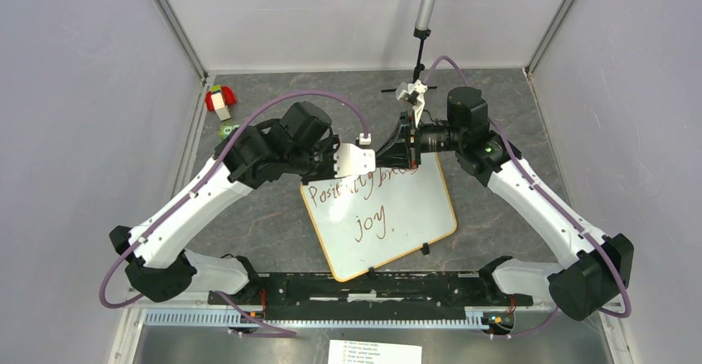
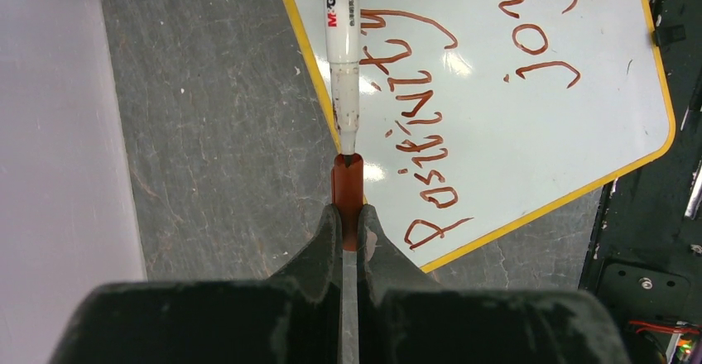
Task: Write a sentence on the whiteboard
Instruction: Insert the whiteboard marker without the cap into the pen cap.
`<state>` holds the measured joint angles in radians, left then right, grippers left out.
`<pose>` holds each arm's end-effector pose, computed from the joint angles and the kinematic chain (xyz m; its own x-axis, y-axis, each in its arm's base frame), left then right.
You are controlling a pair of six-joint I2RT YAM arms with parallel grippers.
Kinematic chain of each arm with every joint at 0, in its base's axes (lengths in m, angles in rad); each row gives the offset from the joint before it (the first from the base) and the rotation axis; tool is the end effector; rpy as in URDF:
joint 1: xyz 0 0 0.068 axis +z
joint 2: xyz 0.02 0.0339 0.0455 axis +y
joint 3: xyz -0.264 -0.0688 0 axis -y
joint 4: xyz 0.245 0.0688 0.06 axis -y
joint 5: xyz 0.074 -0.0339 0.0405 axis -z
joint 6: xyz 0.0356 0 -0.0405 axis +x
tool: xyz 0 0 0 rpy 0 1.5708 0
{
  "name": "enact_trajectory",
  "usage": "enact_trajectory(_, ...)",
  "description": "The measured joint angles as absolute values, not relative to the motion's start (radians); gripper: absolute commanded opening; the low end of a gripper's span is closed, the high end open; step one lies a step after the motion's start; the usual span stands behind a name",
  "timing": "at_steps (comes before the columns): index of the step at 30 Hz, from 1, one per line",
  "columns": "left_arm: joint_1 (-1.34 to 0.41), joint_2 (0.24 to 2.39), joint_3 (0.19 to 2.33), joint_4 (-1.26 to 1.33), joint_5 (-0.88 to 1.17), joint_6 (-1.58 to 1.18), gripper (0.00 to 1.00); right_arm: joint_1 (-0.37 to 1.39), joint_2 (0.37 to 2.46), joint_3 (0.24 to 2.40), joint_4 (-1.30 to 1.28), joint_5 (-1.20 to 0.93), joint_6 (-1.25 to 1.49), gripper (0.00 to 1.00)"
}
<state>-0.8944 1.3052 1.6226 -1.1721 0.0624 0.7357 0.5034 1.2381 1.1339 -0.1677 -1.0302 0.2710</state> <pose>0.1464 -0.1859 0.4191 0.1894 0.8340 -0.5182 0.9129 0.0447 0.4057 0.2241 0.1583 0.3724 -0.4868 -0.1108 -0.8665 -0.8733 0.0852 0.4797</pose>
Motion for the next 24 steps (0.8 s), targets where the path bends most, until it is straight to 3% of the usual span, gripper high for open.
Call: enact_trajectory(24,-0.899,1.310,1.665,-1.172,0.107,0.728,0.02,0.506,1.238,1.134,-0.201,-0.991,0.221,0.00)
